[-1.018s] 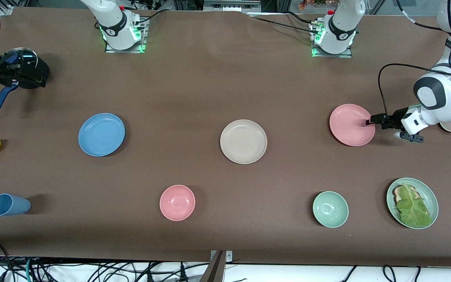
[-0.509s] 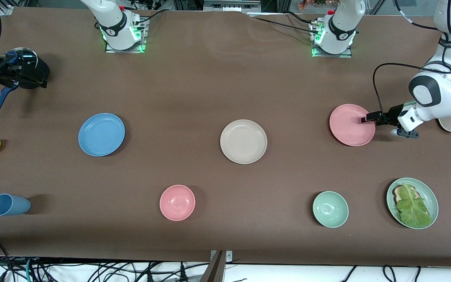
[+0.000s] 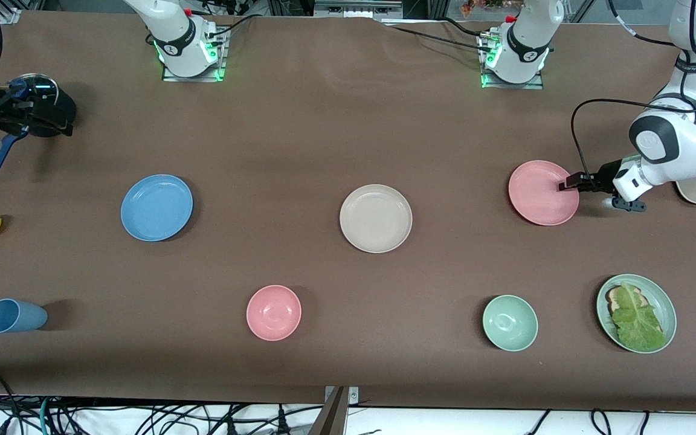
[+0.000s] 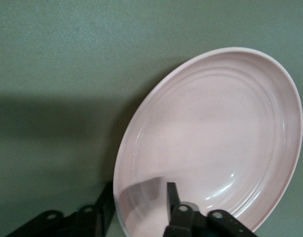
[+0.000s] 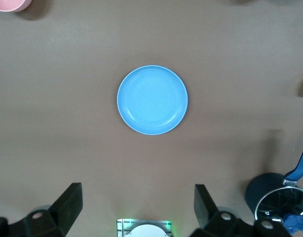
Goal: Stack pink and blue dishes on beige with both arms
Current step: 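Lower the left gripper and close it on the pink plate rim, then lift the pink plate with the left gripper and carry it over the beige plate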
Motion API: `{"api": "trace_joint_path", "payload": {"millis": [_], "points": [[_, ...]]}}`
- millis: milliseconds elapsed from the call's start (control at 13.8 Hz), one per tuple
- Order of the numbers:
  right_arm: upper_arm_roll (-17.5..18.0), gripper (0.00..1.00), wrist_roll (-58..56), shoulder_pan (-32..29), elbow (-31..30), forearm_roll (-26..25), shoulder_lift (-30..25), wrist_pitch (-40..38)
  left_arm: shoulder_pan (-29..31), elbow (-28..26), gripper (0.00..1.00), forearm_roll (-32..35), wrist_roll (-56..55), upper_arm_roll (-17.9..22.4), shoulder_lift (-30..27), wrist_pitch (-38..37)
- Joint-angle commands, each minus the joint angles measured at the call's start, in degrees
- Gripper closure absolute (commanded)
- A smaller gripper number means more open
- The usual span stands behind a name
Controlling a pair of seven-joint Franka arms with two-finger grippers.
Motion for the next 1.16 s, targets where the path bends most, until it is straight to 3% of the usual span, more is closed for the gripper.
{"api": "trace_joint_path", "payload": {"millis": [0, 436, 873, 1091], "points": [[0.14, 0.00, 0.74, -0.12, 0.49, 0.72, -0.10, -0.77, -0.09, -1.30, 1.00, -2.25, 2.27, 0.21, -1.65, 0.37], [0.31, 0.00, 0.74, -0.03, 0.49, 0.72, -0.10, -0.68, -0.62, -0.86, 1.00, -2.17, 2.27, 0.38, -1.82, -0.25], [0.58, 0.00, 0.74, 0.14, 0.49, 0.72, -0.10, -0.68, -3.52, 1.42, 1.00, -0.67, -2.47, -0.23, -9.55, -4.72], [0.58, 0.00, 0.74, 0.23, 0.49, 0.72, -0.10, -0.68, -6.41, 6.24, 1.00, -0.58, -7.90, -0.32, -10.88, -10.51]]}}
